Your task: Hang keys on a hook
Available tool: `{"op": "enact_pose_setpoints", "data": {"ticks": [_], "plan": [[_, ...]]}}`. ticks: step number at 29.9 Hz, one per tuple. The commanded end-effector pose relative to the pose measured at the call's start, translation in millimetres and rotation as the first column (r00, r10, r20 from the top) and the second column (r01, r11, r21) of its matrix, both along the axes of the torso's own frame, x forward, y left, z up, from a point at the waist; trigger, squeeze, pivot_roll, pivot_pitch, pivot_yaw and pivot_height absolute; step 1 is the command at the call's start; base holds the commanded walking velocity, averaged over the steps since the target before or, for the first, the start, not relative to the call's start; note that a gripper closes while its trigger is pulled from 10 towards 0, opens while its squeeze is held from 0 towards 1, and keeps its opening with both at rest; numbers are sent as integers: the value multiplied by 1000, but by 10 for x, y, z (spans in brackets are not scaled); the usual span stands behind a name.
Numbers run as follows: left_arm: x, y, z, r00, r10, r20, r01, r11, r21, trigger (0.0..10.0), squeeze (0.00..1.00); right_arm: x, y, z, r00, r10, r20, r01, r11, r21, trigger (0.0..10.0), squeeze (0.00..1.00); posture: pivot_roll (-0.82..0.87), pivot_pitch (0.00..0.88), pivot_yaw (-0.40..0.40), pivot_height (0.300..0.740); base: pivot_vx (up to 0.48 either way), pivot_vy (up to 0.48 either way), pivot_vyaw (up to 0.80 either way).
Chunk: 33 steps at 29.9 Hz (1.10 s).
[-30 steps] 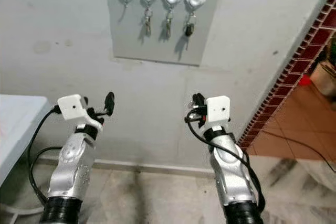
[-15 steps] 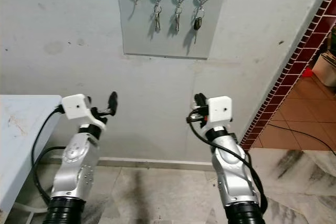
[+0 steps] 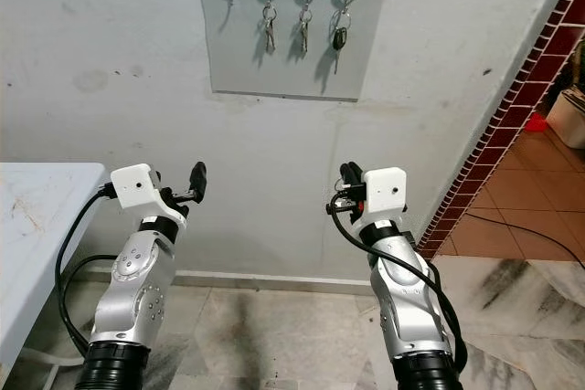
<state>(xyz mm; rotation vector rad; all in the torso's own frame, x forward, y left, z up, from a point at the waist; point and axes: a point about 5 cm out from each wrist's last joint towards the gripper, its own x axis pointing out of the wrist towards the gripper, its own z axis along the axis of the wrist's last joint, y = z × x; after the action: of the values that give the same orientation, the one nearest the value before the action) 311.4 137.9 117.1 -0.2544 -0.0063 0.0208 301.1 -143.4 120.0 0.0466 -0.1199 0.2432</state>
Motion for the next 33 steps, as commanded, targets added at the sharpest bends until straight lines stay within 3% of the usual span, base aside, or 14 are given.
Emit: {"op": "enact_pose_setpoints", "data": {"ticks": [1,23,33], "plan": [[30,-29,81,1000,-6,28,6,1000,0,10000,0,3,-11,93,999,7,38,-7,1000,13,10000,0,3,0,-50,740,401,0,0],[17,-12,112,999,20,27,-20,1000,-5,10000,0,1,25,116,998,45,43,-46,999,19,10000,0,14,0,-60,740,396,0,0],[16,-57,150,999,31,41,-33,999,41,10000,0,6,54,137,996,78,44,-79,997,12,10000,0,10,0,-58,740,0,0,0]]}}
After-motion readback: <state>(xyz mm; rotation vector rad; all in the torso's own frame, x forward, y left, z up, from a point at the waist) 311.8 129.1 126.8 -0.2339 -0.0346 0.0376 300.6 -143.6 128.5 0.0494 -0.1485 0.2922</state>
